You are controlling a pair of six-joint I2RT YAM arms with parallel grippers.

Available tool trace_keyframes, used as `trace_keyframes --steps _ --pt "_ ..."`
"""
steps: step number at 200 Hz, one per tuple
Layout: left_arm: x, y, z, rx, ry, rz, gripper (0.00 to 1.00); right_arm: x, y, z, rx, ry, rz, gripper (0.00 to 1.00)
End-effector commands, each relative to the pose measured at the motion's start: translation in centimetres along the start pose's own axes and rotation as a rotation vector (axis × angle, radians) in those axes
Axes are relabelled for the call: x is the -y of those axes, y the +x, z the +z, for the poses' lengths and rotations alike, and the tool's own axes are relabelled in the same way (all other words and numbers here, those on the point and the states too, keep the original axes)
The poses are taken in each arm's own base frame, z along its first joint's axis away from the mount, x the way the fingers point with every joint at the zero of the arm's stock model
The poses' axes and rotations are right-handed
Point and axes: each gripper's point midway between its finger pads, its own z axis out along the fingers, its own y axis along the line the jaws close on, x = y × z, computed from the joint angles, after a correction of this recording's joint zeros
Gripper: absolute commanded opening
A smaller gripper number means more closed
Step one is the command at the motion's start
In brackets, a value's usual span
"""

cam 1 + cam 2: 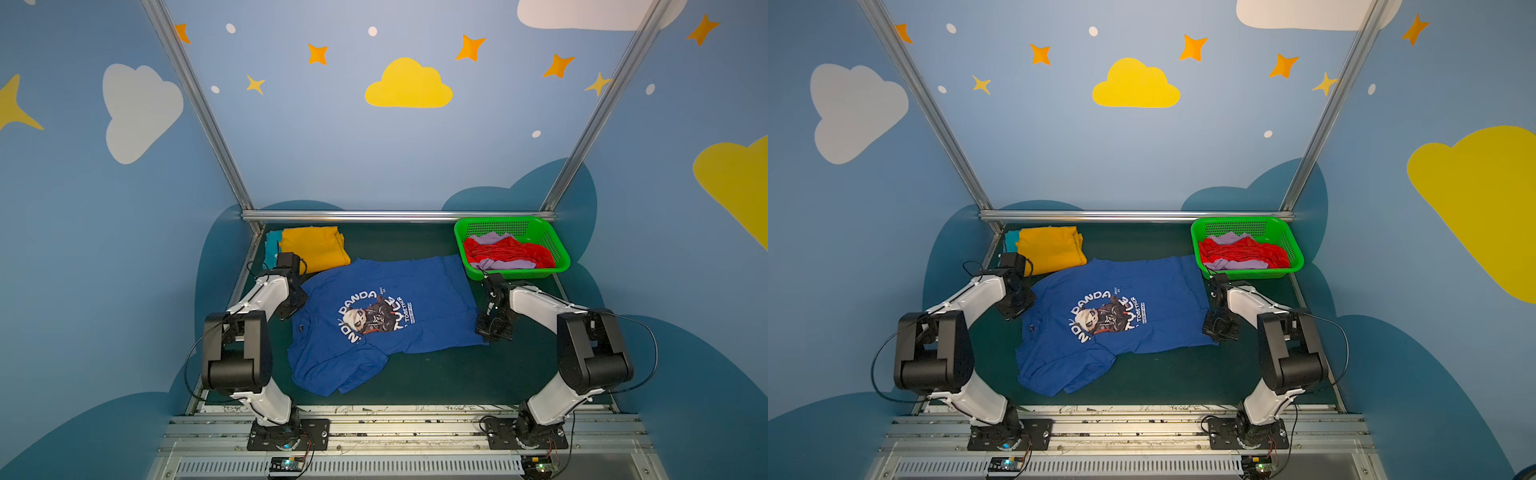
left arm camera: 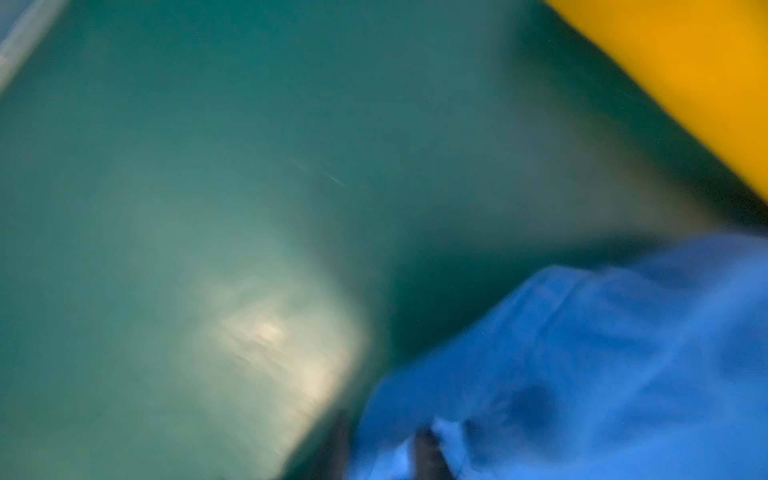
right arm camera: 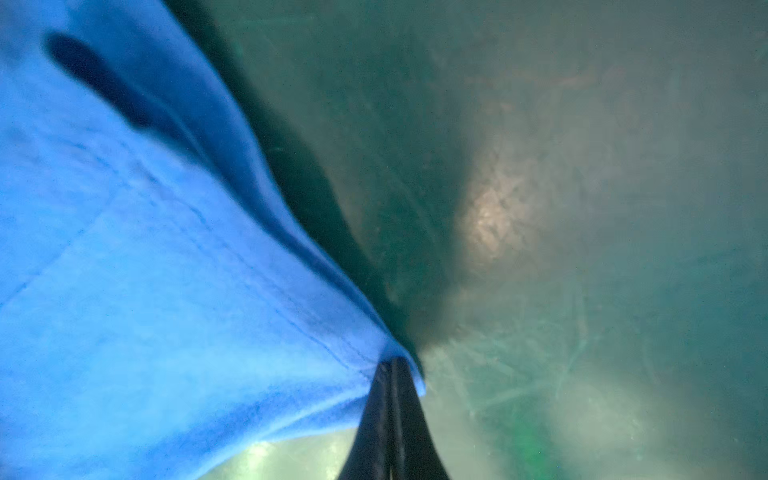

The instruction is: Fold and stack the t-shirts

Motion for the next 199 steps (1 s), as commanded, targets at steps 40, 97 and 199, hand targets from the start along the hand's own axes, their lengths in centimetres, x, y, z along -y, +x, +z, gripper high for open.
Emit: trace_keyframes --steps 40,97,199 --pt "-3.2 0.0 -4.7 0.078 -0.100 -0.018 0.41 0.5 0.7 -3.6 0.057 -0.018 0.000 0.00" --pt "1.0 11.4 -10.4 0.008 0.203 0.305 0.38 -5.1 3.2 -6.0 0.122 -0.022 -0.215 0.40" --pt "4.0 33.7 -12.8 -0.198 0.358 1.084 0.68 -4.1 0.1 -6.0 0.075 -0.110 -0.093 0.55"
